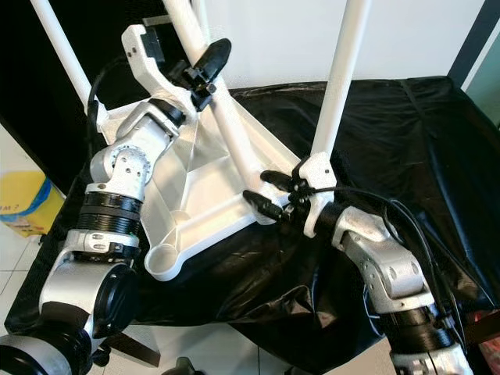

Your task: Building children table

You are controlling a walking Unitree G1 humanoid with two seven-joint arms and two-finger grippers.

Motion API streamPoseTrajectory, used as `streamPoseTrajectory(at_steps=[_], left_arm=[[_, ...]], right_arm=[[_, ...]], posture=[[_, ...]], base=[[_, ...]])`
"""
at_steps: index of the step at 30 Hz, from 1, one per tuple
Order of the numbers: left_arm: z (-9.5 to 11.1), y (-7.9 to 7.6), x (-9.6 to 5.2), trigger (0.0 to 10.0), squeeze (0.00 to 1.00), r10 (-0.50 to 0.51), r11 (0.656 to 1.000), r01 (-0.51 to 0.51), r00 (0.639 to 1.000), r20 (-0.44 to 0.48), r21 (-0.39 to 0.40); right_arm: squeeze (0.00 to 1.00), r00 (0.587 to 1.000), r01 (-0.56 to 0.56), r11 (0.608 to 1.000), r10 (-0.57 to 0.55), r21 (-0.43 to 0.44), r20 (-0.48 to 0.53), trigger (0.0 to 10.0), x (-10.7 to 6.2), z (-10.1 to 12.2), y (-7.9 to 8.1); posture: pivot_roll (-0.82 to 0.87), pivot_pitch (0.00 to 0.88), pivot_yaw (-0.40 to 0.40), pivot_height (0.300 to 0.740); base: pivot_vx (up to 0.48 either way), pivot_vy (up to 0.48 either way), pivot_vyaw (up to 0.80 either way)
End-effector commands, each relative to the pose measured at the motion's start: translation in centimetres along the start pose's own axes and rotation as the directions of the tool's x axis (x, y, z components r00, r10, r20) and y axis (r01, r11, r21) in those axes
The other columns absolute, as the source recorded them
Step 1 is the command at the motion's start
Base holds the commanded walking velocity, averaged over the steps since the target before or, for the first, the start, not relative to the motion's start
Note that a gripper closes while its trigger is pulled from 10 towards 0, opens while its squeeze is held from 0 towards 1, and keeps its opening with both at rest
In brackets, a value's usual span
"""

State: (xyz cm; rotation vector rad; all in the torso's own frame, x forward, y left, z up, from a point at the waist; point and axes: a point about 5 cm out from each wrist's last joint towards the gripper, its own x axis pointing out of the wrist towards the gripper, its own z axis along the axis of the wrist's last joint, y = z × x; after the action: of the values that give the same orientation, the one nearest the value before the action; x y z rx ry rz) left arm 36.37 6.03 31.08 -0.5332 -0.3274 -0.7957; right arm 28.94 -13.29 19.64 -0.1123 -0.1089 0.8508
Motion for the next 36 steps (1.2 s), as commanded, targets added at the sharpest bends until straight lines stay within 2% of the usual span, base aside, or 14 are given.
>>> streamPoseTrajectory(at_steps=[1,3,4,6,7,9,12,14,18,26,27,29,30,36], left_arm=[[0.0,-2.1,0.6,10.0,0.00,-0.152,0.988,0.152,0.988,-0.009,0.022],[0.0,-2.1,0.6,10.0,0.00,-0.152,0.988,0.152,0.988,-0.009,0.022],[-0.3,-2.9,0.7,10.0,0.00,-0.176,0.984,0.176,0.984,-0.017,0.029],[-0.3,-2.9,0.7,10.0,0.00,-0.176,0.984,0.176,0.984,-0.017,0.029],[-0.5,-3.9,0.7,10.0,0.00,-0.205,0.978,0.206,0.978,-0.026,0.042],[-0.5,-3.9,0.7,10.0,0.00,-0.205,0.978,0.206,0.978,-0.026,0.042],[-1.1,-5.8,0.7,10.0,0.00,-0.259,0.962,0.263,0.965,-0.049,0.076],[-1.1,-5.8,0.7,10.0,0.00,-0.259,0.962,0.263,0.965,-0.049,0.076],[-1.4,-7.7,0.7,10.0,0.00,-0.314,0.940,0.321,0.947,-0.073,0.120],[-1.6,-8.7,0.6,10.0,0.00,-0.342,0.926,0.351,0.936,-0.086,0.142],[-1.6,-8.9,0.6,10.0,0.00,-0.346,0.923,0.356,0.934,-0.088,0.144],[-1.6,-9.0,0.5,10.0,0.00,-0.347,0.923,0.357,0.934,-0.089,0.146],[-1.6,-9.1,0.5,10.0,0.00,-0.347,0.922,0.357,0.934,-0.088,0.147],[-1.6,-9.2,0.5,10.0,0.00,-0.345,0.922,0.355,0.934,-0.088,0.154]], right_arm=[[0.00,1.000,0.016,0.999,-0.017,-0.033,-0.019,10.0,0.7,-0.2,-0.2],[0.00,1.000,0.016,0.999,-0.017,-0.033,-0.019,10.0,0.7,-0.2,-0.2],[0.00,0.999,0.048,0.996,-0.050,-0.070,-0.021,10.0,1.1,-0.1,-0.6],[0.00,0.999,0.048,0.996,-0.050,-0.070,-0.021,10.0,1.1,-0.1,-0.6],[0.00,0.996,0.082,0.992,-0.085,-0.099,-0.024,10.0,1.7,-0.1,-1.0],[0.00,0.996,0.082,0.992,-0.085,-0.099,-0.024,10.0,1.7,-0.1,-1.0],[0.00,0.992,0.116,0.985,-0.121,-0.130,-0.037,10.0,2.9,-0.3,-1.1],[0.00,0.992,0.116,0.985,-0.121,-0.130,-0.037,10.0,2.9,-0.3,-1.1],[0.00,0.989,0.120,0.983,-0.131,-0.137,-0.070,10.0,4.0,-0.6,-1.2],[0.00,0.988,0.084,0.986,-0.101,-0.146,-0.118,10.0,4.2,-1.3,-0.9],[0.00,0.987,0.069,0.988,-0.088,-0.142,-0.131,4.8,4.2,-1.6,-0.8],[0.00,0.987,0.060,0.988,-0.080,-0.139,-0.138,4.8,4.2,-1.8,-0.7],[0.00,0.987,0.054,0.989,-0.074,-0.141,-0.144,0.0,4.2,-1.9,-0.6],[0.00,0.988,0.052,0.988,-0.073,-0.148,-0.137,0.0,4.2,-2.1,-0.6]], posture=[[-0.13,0.010,0.033,0.740],[-0.13,0.010,0.033,0.740],[-0.12,0.009,0.030,0.740],[-0.12,0.009,0.030,0.740],[-0.12,0.008,0.029,0.740],[-0.12,0.008,0.029,0.740],[-0.11,0.010,0.029,0.740],[-0.11,0.010,0.029,0.740],[-0.11,0.010,0.029,0.740],[-0.11,0.011,0.028,0.740],[-0.11,0.011,0.028,0.740],[-0.11,0.012,0.028,0.740],[-0.11,0.013,0.028,0.740],[-0.11,0.013,0.029,0.740]], base=[[0.000,0.000,0.00],[0.000,0.000,0.00],[0.000,0.000,0.00],[0.000,0.000,0.00],[0.000,0.000,0.00],[0.000,0.000,0.00],[0.000,0.000,0.00],[0.000,0.000,0.00],[0.000,0.000,0.00],[0.000,0.000,0.00],[0.000,0.000,0.00],[0.000,0.000,0.00],[0.000,0.000,0.00],[0.000,0.000,0.00]])
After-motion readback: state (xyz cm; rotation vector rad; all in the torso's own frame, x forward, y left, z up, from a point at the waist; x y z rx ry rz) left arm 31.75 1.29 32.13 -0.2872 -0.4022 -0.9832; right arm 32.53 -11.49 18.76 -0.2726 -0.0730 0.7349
